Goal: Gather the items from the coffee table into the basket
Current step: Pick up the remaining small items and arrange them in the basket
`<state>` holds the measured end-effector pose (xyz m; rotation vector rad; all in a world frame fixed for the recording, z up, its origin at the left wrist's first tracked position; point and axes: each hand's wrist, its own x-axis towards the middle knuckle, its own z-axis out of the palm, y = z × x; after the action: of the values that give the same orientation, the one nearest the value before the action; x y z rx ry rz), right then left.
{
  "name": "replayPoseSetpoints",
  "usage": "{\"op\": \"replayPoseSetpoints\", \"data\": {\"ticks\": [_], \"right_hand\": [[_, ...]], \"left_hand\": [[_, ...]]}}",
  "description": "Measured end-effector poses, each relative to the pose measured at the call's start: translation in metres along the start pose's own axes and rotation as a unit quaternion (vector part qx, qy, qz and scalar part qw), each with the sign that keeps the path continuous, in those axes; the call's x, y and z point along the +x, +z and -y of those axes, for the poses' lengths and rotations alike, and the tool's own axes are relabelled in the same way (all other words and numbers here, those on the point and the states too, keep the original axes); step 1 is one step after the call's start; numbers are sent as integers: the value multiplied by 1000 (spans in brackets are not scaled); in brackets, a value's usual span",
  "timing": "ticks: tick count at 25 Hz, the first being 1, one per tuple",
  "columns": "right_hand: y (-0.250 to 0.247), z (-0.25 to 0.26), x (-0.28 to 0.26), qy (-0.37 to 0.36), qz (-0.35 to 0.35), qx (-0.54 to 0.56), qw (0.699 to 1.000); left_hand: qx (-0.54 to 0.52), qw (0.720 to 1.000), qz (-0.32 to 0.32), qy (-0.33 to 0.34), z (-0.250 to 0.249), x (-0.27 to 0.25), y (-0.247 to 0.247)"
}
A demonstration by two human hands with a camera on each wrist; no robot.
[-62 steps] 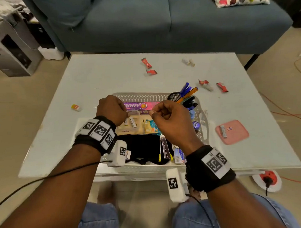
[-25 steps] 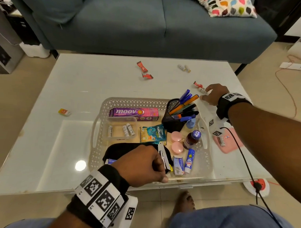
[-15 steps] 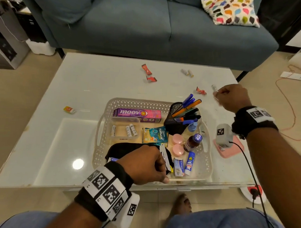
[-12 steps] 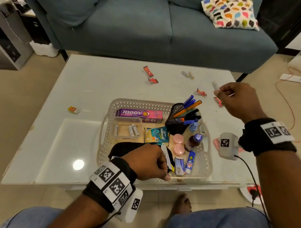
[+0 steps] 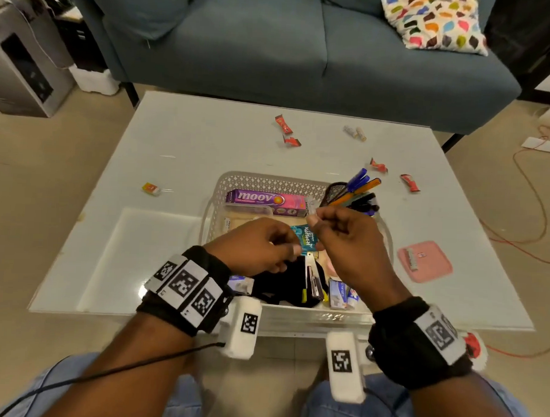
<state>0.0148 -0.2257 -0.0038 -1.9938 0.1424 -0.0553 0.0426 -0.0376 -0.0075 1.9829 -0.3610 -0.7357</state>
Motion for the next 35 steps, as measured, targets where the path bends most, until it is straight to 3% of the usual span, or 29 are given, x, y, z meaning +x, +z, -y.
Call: {"op": "replayPoseSetpoints", "data": {"ticks": [4,10,13,18,25,27,30,32,35], "right_hand": [[19,-22,-2,-8,27,-17,999],[32,-18,1,-48,64,-36,996],[27,-14,2,-45,60,-46,996],[11,-15,9,-56,44,-25,997],[1,-22,14,-61,35,-21,997],[-1,-19,15,-67,31,-18,997],[-22,-8,23,-80,8,-16,997],[-52,-3,35,-90,-36,-6,995],[-107,-14,55,-72,-161,24,984]], "left_hand": [[-129,987,-95,-25,1,4,-12],[-108,968,-224,3,3,9,-3],[-118,958,-262,-20,7,8,-11],[112,913,-373,-118,26,17,-29],[151,919,-316,-182,34,34,-20],[161,920,-321,-157,29,31,-17],[185,934,-298,-67,10,20,-4],[182,959,-217,-3,-8,11,11],[154,987,-25,39,-24,-4,32]]}}
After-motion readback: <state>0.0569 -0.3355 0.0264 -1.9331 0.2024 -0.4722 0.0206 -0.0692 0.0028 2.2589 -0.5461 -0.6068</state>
